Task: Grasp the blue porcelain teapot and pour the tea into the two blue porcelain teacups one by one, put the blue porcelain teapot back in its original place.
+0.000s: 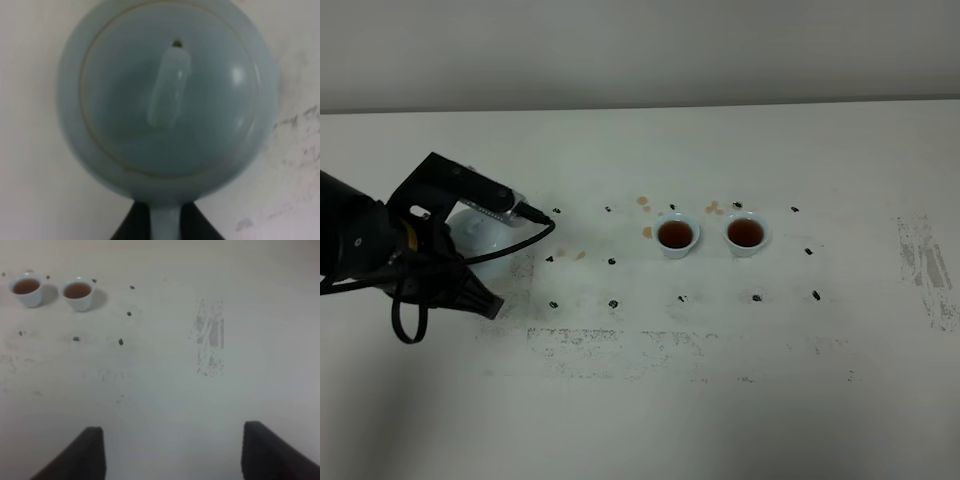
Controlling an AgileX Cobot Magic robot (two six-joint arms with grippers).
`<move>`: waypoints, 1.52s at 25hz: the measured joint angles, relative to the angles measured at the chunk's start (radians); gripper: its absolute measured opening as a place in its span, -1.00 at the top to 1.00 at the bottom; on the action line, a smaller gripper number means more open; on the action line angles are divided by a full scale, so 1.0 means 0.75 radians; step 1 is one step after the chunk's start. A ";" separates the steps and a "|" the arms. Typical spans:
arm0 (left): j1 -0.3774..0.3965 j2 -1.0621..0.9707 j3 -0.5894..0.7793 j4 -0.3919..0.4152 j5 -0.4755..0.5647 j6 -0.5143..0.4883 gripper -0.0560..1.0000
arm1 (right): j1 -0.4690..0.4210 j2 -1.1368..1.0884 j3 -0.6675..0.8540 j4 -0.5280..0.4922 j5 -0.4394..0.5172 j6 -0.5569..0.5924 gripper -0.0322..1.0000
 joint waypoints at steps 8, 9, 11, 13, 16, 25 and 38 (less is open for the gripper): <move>0.021 -0.002 0.153 -0.027 -0.133 -0.037 0.82 | 0.000 0.000 0.000 0.000 0.000 0.000 -0.14; 0.026 -0.002 0.163 -0.027 -0.156 -0.037 0.82 | 0.000 0.000 0.000 0.000 0.000 0.000 -0.14; 0.030 -0.002 0.186 -0.027 -0.212 -0.037 0.82 | 0.000 0.000 0.000 0.000 0.000 0.000 -0.14; 0.032 -0.002 0.212 -0.026 -0.270 -0.037 0.82 | 0.000 0.000 0.000 0.000 0.000 0.000 -0.14; 0.032 0.008 0.231 -0.027 -0.324 -0.037 0.82 | 0.000 0.000 0.000 0.000 0.000 0.000 -0.14; 0.032 0.137 0.234 -0.024 -0.415 -0.037 0.82 | 0.000 0.000 0.000 0.000 0.000 0.000 -0.14; 0.032 0.175 0.233 -0.001 -0.463 -0.037 0.82 | 0.000 0.000 0.000 0.000 0.000 0.000 -0.14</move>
